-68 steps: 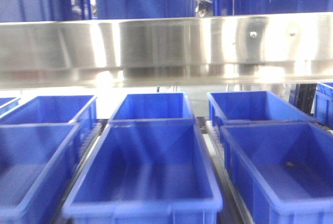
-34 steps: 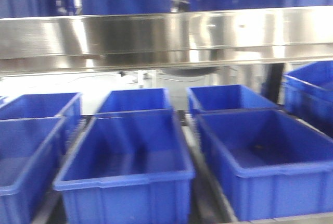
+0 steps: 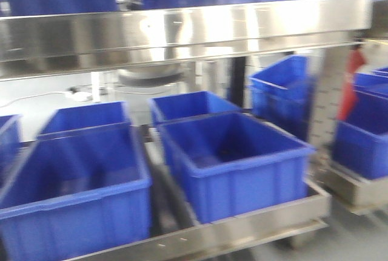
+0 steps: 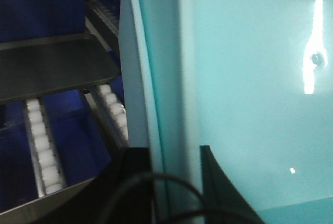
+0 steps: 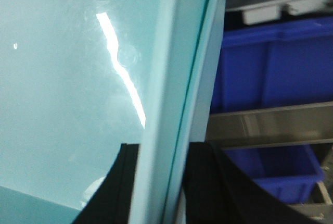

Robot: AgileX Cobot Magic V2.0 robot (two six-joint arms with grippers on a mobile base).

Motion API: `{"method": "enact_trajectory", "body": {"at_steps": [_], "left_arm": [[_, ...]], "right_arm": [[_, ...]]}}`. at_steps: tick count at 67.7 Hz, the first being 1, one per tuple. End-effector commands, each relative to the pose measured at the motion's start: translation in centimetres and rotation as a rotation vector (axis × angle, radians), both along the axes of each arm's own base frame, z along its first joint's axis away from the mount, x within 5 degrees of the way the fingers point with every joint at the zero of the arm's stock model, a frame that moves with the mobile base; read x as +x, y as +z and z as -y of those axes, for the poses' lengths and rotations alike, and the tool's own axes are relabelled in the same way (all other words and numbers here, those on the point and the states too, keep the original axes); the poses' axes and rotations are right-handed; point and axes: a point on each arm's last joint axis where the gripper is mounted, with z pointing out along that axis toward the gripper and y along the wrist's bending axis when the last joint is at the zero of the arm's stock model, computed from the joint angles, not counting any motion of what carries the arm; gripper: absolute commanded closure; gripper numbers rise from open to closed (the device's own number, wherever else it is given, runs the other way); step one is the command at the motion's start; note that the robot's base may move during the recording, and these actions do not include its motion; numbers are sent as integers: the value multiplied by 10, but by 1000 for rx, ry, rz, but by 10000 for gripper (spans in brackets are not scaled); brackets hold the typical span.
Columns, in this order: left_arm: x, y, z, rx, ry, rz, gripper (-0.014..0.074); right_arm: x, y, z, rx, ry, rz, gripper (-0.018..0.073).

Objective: Move two blue bins to right shelf middle

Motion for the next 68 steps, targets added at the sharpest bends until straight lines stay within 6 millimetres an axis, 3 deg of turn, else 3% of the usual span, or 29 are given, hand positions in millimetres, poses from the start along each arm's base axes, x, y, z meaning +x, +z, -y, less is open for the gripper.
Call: {"method": "enact_trajectory", "body": {"at_steps": [1,68], "left_arm": [[-9,22,2,-102,-17,134,707],[-9,22,2,-102,-17,134,707]], "right_arm": [[-5,14,1,56,9,74,715],[-5,14,1,56,9,74,715]]}}
